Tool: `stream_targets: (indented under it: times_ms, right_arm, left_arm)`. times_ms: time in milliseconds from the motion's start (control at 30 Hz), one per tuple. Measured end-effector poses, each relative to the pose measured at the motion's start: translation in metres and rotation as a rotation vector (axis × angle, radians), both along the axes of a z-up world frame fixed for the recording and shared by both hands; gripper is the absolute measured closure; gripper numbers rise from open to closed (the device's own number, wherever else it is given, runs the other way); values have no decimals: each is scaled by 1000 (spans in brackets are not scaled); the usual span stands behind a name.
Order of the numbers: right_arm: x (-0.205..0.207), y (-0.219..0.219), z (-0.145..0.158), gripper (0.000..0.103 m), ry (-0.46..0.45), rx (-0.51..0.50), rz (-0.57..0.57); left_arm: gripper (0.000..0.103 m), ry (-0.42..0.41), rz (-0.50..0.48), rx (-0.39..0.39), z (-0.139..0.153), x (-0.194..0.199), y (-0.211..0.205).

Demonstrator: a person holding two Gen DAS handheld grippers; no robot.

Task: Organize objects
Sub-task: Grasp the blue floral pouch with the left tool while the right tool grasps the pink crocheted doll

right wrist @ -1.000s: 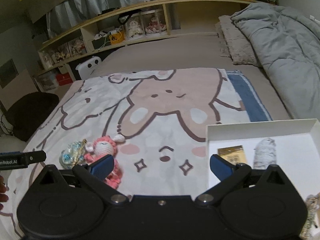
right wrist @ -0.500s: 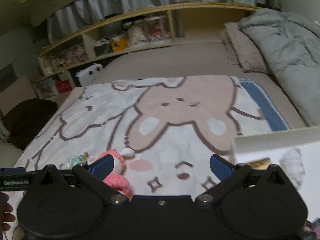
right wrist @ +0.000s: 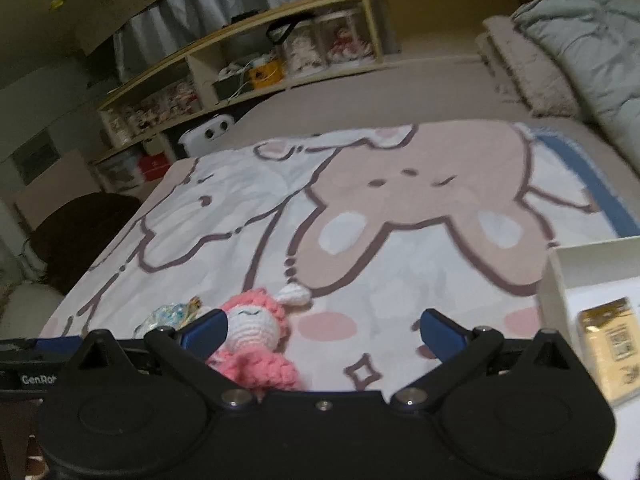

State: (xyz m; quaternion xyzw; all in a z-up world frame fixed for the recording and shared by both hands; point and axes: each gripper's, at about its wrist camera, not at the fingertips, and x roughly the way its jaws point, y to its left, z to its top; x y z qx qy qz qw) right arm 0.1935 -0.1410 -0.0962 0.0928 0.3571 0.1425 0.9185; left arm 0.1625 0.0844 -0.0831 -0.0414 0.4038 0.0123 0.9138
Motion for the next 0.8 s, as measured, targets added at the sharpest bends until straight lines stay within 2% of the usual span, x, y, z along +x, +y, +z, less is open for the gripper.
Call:
stream_targets:
  times_ms: [100, 133, 200, 367, 433, 533, 600, 633, 800]
  right_arm:
    - [7, 4, 1, 2, 31, 28, 31]
    - [9, 4, 1, 10, 33, 42, 42]
    - [13, 8, -1, 17, 61, 59, 68]
    - [16, 21, -10, 25, 111, 54, 125]
    - [16, 23, -15, 32, 132, 61, 136]
    - [18, 25, -22, 41, 175, 67, 145]
    - [18, 23, -24, 50, 194, 76, 158]
    - [17, 23, -24, 50, 196, 75, 163]
    - [14, 13, -15, 56, 190, 72, 155]
  left_arm:
    - [0, 0, -62, -17, -2, 1, 3]
    - [0, 1, -75, -13, -2, 2, 3]
    - [0, -5, -100, -11, -3, 4, 4]
    - [1, -12, -158, -37, -6, 6, 4]
    - [2, -6, -175, -25, -9, 8, 3]
    - [2, 7, -182, 4, -16, 10, 0]
    - [6, 18, -181, 14, -21, 12, 0]
    - [10, 23, -175, 16, -23, 13, 0]
    - [10, 33, -140, 4, -28, 18, 4]
